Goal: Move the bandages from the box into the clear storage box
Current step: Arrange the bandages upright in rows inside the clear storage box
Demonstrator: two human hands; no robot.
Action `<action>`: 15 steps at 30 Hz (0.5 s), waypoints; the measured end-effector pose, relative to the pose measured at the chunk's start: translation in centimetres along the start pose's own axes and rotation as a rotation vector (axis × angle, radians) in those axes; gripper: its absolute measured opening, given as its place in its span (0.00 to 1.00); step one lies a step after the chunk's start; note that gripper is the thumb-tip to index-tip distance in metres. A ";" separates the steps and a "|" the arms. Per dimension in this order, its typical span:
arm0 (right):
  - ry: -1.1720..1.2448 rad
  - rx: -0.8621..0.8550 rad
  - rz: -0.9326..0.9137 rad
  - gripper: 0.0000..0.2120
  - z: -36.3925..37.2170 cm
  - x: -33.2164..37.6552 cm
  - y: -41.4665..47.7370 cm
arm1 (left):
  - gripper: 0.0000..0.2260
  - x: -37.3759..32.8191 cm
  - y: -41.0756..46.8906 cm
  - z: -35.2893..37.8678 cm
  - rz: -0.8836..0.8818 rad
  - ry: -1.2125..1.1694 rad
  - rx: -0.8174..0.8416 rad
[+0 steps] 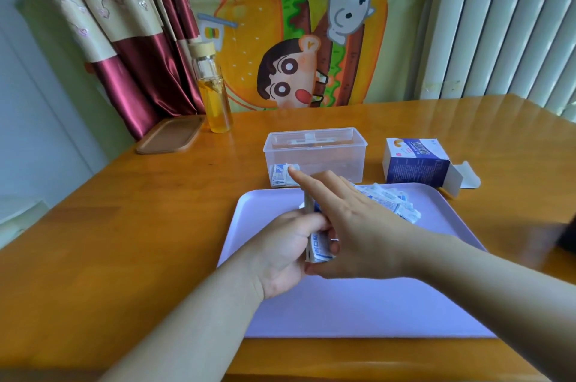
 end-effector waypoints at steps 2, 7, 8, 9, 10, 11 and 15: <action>0.007 0.013 -0.015 0.58 -0.3 -0.1 0.2 | 0.10 -0.2 0.1 -0.2 0.022 0.035 -0.029; 0.435 0.039 0.173 0.47 -3.1 -1.4 1.8 | 0.09 -1.4 0.9 -1.8 0.033 0.045 -0.035; 0.523 0.060 0.212 0.37 -3.5 -1.8 2.2 | 0.09 -1.6 1.1 -2.1 0.028 0.045 -0.004; 0.604 0.078 0.227 0.27 -3.7 -2.2 2.6 | 0.10 -1.7 1.4 -2.4 0.022 0.051 0.036; 0.682 0.088 0.242 0.19 -3.6 -2.7 3.0 | 0.10 -1.9 1.7 -2.7 0.014 0.062 0.078; 0.752 0.088 0.270 0.14 -3.4 -3.2 3.3 | 0.09 -2.1 2.0 -3.0 0.009 0.074 0.119; 0.860 0.011 0.325 0.06 -2.8 -4.7 5.3 | 0.06 -3.5 4.0 -3.9 0.032 0.103 0.138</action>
Point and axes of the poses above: each hand's wrist, its own y-axis towards the middle knuckle, its own z-axis out of the palm, x = y × z, the point moved 1 cm from there along y, towards the middle knuckle
